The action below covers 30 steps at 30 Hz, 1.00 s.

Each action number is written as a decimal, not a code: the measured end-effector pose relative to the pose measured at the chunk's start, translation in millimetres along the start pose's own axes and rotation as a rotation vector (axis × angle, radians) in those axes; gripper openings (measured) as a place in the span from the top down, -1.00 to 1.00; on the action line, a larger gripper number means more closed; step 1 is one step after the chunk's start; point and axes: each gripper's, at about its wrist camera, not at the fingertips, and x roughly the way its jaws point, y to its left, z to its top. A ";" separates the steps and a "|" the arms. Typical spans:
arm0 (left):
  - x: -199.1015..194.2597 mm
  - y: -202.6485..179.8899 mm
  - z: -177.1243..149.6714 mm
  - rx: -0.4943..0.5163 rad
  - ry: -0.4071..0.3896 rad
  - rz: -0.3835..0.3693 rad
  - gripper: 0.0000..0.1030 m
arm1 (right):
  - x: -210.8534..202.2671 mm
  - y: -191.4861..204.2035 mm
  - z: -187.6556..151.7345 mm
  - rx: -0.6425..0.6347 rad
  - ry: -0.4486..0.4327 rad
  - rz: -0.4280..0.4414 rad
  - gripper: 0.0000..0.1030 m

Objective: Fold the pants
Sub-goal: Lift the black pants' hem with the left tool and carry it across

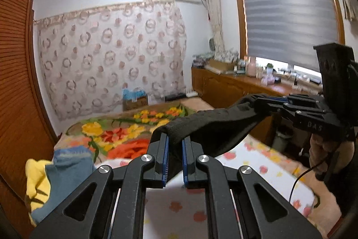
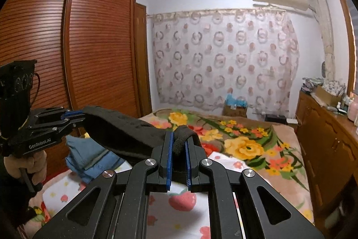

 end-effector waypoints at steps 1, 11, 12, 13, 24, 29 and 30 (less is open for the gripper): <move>2.5 1.8 -9.2 -0.006 0.020 0.000 0.79 | 7.6 -0.5 -11.5 0.005 0.027 0.007 0.82; -16.3 -6.9 -62.4 -0.033 0.119 -0.020 0.79 | 23.2 11.8 -47.3 0.006 0.188 0.046 0.82; -19.2 -8.3 -63.7 -0.032 0.122 -0.023 0.79 | 21.3 12.9 -47.9 0.008 0.192 0.046 0.82; -21.2 -9.4 -64.4 -0.031 0.124 -0.024 0.79 | 19.5 13.7 -47.8 0.008 0.196 0.047 0.82; -28.1 -17.2 -70.7 -0.026 0.131 -0.045 0.79 | 0.2 28.5 -50.4 -0.010 0.233 0.032 0.82; -32.2 -21.5 -84.3 -0.036 0.140 -0.059 0.79 | -3.8 33.4 -60.8 -0.022 0.251 0.045 0.81; -34.0 -24.2 -88.0 -0.031 0.144 -0.062 0.79 | -4.9 34.1 -62.4 -0.024 0.256 0.046 0.81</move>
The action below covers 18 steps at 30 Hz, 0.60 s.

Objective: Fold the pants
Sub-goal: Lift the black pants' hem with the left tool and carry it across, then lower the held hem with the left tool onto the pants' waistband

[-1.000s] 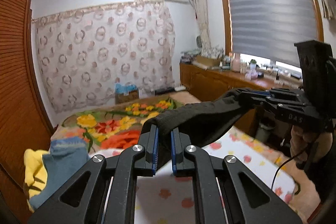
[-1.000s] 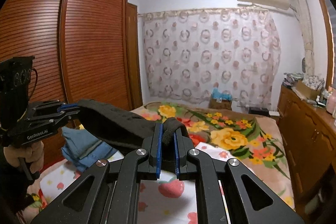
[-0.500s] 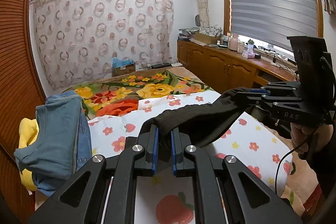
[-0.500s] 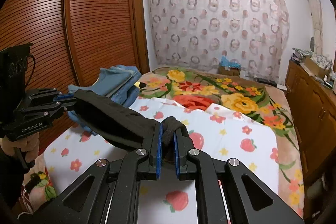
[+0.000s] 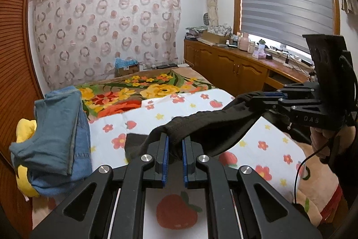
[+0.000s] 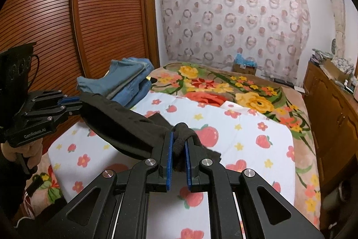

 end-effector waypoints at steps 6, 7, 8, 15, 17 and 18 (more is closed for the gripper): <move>-16.2 -9.5 -34.5 -0.002 0.032 -0.034 0.79 | -7.5 6.3 -18.7 0.016 0.026 0.032 0.82; -17.8 -11.1 -39.6 -0.003 0.039 -0.037 0.79 | -8.4 8.8 -21.2 0.016 0.034 0.038 0.81; -20.3 -12.9 -47.1 -0.006 0.049 -0.037 0.79 | -9.6 12.1 -24.5 0.013 0.041 0.042 0.82; -29.3 -20.5 -78.7 -0.024 0.094 -0.048 0.79 | -14.7 28.0 -45.6 0.017 0.076 0.072 0.81; -29.8 -23.2 -85.0 -0.027 0.102 -0.053 0.79 | -14.5 28.7 -50.8 0.028 0.084 0.077 0.82; -30.2 -24.0 -87.5 -0.030 0.106 -0.056 0.79 | -14.8 29.1 -54.2 0.032 0.086 0.077 0.82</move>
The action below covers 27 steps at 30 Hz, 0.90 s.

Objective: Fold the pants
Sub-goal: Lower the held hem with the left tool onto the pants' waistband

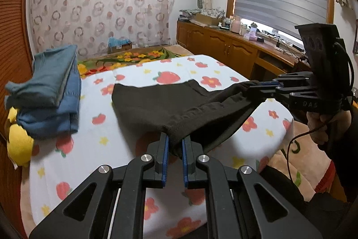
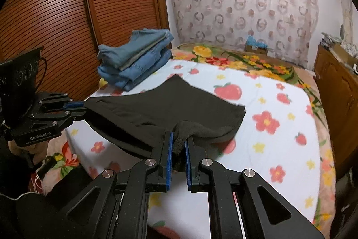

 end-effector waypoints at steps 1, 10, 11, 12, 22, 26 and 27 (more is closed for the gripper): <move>0.2 -2.1 -2.6 -0.001 0.005 -0.004 0.79 | -0.3 -0.2 -2.8 0.007 0.002 0.000 0.82; -3.5 -8.9 -13.3 -0.003 0.010 -0.020 0.79 | -5.1 3.9 -17.7 0.051 0.008 -0.008 0.81; -4.1 -10.4 -14.4 -0.001 0.009 -0.021 0.79 | -5.4 4.5 -18.6 0.054 0.009 -0.009 0.81; -5.1 -11.5 -13.8 0.001 0.008 -0.021 0.79 | -6.8 5.3 -18.7 0.057 0.008 -0.009 0.81; -19.3 -14.9 -12.4 0.004 -0.017 -0.030 0.79 | -16.8 10.5 -25.9 0.049 -0.011 -0.002 0.81; -24.9 -16.4 -12.9 0.006 -0.023 -0.038 0.79 | -22.8 9.1 -31.0 0.051 -0.022 0.007 0.81; -27.1 -17.1 -12.4 0.006 -0.027 -0.038 0.79 | -24.9 9.7 -31.8 0.052 -0.025 0.009 0.81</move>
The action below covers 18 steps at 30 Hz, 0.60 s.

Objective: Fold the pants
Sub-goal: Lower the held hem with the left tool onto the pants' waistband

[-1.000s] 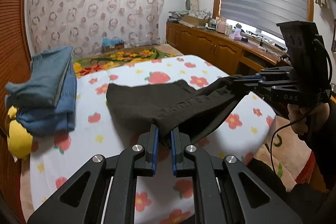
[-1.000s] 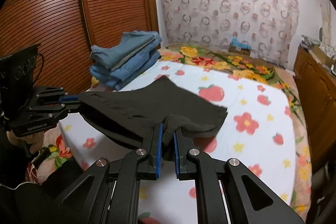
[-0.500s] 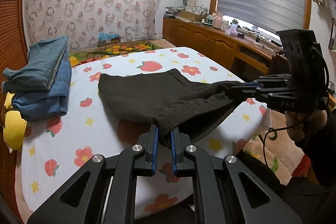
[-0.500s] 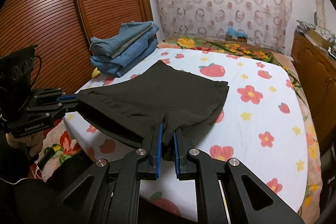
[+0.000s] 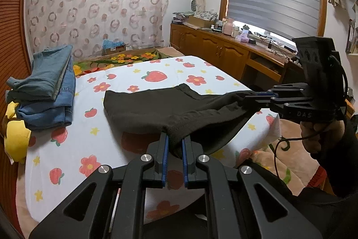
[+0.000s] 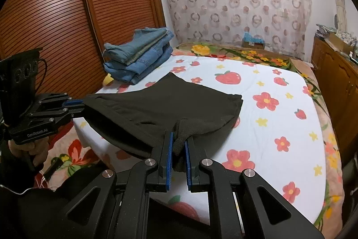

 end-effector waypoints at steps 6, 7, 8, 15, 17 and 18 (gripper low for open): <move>-11.1 -4.6 4.5 0.001 -0.025 -0.013 0.79 | -13.7 -0.4 -1.7 0.003 -0.030 0.013 0.81; -12.2 -5.1 5.2 0.001 -0.026 -0.015 0.79 | -15.5 -0.8 -2.1 0.005 -0.035 0.013 0.81; -14.0 -6.2 6.6 0.003 -0.030 -0.017 0.79 | -17.3 -1.0 -1.8 0.005 -0.040 0.013 0.81; -14.3 -7.5 8.2 0.006 -0.028 -0.015 0.79 | -18.8 -2.3 -6.4 0.005 -0.055 0.009 0.81; -8.7 -5.0 9.9 0.004 -0.016 -0.012 0.79 | -12.2 -5.1 -6.0 0.008 -0.047 0.004 0.81; -5.9 -3.7 10.9 0.005 -0.011 -0.007 0.79 | -9.1 -5.7 -5.8 0.007 -0.043 -0.001 0.81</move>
